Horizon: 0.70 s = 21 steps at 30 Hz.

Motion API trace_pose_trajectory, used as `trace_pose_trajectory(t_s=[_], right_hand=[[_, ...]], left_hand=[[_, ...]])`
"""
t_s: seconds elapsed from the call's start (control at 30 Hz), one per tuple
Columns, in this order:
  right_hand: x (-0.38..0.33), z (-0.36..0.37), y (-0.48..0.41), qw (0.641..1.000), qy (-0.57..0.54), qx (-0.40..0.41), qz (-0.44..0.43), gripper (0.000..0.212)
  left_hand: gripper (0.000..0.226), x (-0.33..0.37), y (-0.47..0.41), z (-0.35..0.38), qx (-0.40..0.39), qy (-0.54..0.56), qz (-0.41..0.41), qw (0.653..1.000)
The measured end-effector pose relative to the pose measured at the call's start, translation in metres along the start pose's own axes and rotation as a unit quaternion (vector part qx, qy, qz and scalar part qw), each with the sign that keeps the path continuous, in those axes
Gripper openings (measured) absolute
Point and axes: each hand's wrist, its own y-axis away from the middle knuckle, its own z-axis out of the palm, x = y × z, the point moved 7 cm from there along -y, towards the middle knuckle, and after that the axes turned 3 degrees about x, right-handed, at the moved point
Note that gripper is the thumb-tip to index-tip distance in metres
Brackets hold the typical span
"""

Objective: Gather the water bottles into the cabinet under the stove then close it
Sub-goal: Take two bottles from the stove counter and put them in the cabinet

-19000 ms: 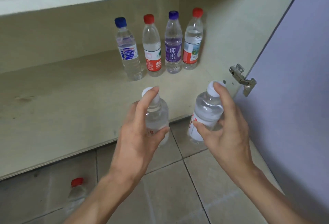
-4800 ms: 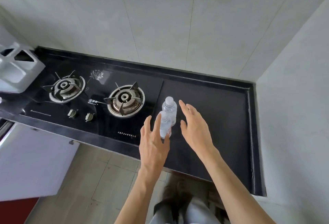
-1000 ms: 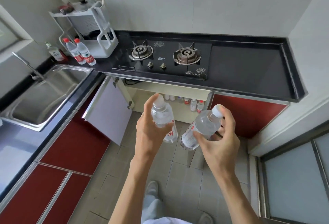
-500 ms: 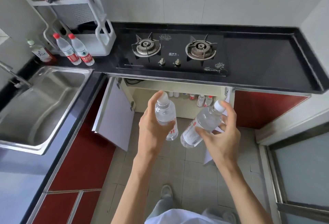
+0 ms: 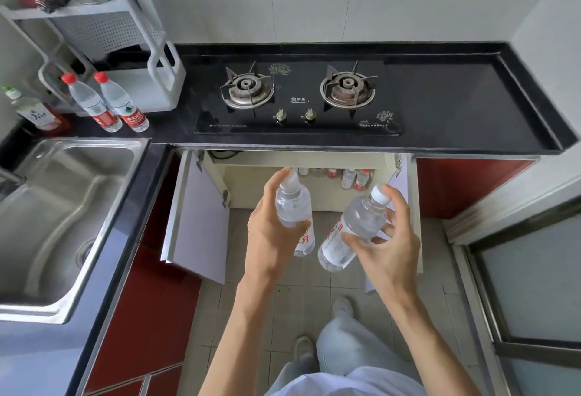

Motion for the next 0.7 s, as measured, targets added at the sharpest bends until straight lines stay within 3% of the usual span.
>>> trace_pose_trajectory(t_s=[0.33,0.7], right_hand=[[0.042,0.041,-0.042,0.997,0.062,-0.037,0.033,0.103],[0.124,0.089,-0.115,0.978,0.193,-0.076,0.030,0.094]], left_hand=[[0.107,-0.028,-0.049,0.030,-0.038,-0.027,-0.020,0.999],[0.101,-0.083,-0.131,0.109,-0.138,-0.100,-0.024,0.985]])
